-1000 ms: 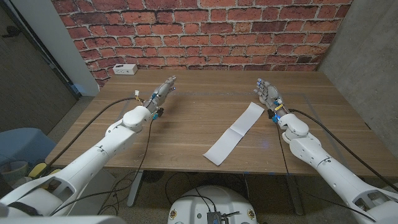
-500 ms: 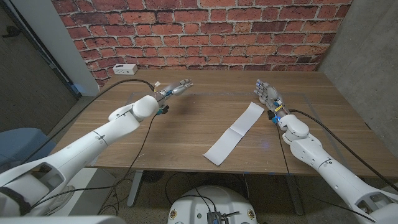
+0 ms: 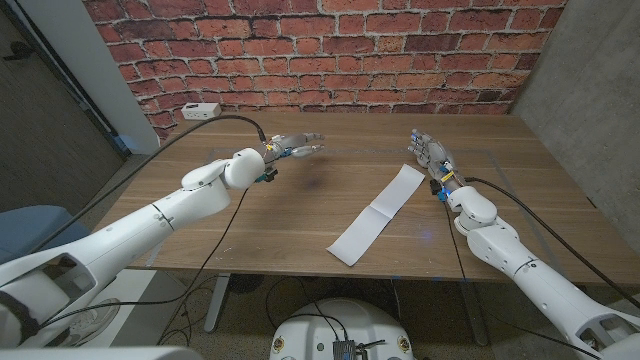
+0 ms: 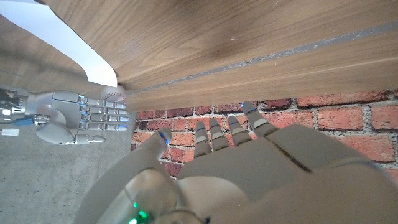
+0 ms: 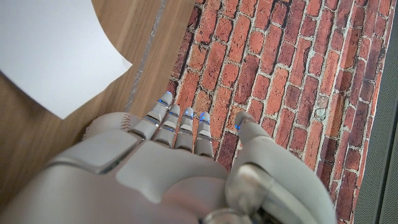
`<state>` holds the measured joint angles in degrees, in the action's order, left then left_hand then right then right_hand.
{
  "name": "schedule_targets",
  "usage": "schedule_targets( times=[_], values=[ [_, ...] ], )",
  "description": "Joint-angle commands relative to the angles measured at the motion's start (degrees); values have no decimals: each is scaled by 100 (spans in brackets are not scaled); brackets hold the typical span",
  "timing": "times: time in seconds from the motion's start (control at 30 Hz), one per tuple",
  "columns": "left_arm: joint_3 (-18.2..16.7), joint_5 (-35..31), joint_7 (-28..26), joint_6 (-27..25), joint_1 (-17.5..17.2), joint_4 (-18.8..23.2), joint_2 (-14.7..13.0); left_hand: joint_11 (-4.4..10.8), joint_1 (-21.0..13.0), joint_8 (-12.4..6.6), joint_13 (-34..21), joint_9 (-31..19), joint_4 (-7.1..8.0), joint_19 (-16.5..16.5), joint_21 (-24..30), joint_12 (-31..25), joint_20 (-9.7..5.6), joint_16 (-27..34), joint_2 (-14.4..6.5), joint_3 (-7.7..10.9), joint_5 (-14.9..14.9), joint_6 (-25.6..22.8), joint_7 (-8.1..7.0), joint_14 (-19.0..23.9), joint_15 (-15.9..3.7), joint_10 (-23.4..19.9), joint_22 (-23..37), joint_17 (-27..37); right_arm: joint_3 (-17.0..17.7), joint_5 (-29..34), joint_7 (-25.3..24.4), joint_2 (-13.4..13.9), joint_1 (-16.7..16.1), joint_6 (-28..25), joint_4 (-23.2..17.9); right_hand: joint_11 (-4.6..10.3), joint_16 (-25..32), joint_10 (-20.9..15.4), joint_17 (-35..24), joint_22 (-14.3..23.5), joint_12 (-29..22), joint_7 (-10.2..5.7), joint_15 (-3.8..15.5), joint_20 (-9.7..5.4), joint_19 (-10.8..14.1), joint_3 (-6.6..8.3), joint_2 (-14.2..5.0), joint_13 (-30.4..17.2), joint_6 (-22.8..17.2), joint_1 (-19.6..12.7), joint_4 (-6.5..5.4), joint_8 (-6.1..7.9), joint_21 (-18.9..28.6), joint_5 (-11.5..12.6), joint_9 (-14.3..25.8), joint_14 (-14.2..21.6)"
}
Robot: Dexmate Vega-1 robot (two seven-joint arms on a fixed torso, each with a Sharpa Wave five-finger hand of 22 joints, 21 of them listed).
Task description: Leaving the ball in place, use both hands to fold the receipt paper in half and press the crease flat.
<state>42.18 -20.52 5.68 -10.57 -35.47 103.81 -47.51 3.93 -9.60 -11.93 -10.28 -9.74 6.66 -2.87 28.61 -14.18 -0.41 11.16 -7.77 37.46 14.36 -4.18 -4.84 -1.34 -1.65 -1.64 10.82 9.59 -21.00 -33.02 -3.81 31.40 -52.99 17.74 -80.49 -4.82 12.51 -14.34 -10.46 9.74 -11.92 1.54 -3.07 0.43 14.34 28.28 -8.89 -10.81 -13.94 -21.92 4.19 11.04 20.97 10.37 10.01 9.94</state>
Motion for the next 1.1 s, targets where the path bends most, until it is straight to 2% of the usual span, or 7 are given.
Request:
schedule_targets(
  times=[0.03,0.2,0.3,0.4,0.53,1.1],
  values=[
    [51,-758,440,294,-58,449,-170,43,-147,-12,-16,-34,-42,14,41,7,-1,-12,-296,128,-55,-179,-9,120,-65,-117,6,11,29,200,-255,117,-263,38,-341,-5,13,-37,-7,19,-15,20,-10,35,58,14,43,-7,-69,-77,102,40,-22,-8,27,69],
    [-5,-875,560,525,-121,531,-195,60,-264,-17,-16,-36,-122,65,52,1,80,-15,-309,229,-103,-324,2,211,-16,-246,6,6,34,402,-448,191,-372,30,-497,-14,1,-62,0,17,-11,15,-16,48,77,25,86,-7,-129,-152,196,49,-39,-2,27,89],
    [-31,-934,650,659,-149,573,-206,48,-328,-7,-16,-37,-170,75,52,5,99,-11,-310,276,-131,-370,-5,273,-87,-300,7,2,35,559,-611,247,-435,-31,-622,-15,-18,-100,2,18,-12,-14,2,26,76,47,97,-7,-214,-242,287,66,-66,12,28,88],
    [-65,-992,708,765,-192,613,-212,51,-414,5,-18,-40,-230,106,61,27,287,-20,-320,335,-173,-434,-27,312,-95,-335,10,-1,32,738,-761,301,-505,-52,-731,55,-25,-120,-8,21,-2,-59,61,-19,76,107,4,-8,-279,-369,359,68,-97,40,32,97],
    [-68,-946,879,1005,-198,550,-193,69,-475,20,-19,-42,-270,126,66,41,417,-25,-328,375,-205,-465,-39,339,-107,-363,13,0,41,973,-996,369,-636,-114,-913,78,-27,-144,-17,24,-3,-76,85,-48,92,140,-59,-10,-309,-430,378,67,-107,54,34,97],
    [-84,-1012,1375,1886,-248,521,-212,122,-601,46,-23,-48,-340,101,51,99,615,-43,-344,425,-284,-524,-66,327,-60,-363,21,14,114,1598,-1638,475,-1114,-271,-1426,76,-20,-172,-27,27,3,-84,101,-49,125,158,-78,-14,-361,-523,419,60,-127,65,38,131]
  ],
)
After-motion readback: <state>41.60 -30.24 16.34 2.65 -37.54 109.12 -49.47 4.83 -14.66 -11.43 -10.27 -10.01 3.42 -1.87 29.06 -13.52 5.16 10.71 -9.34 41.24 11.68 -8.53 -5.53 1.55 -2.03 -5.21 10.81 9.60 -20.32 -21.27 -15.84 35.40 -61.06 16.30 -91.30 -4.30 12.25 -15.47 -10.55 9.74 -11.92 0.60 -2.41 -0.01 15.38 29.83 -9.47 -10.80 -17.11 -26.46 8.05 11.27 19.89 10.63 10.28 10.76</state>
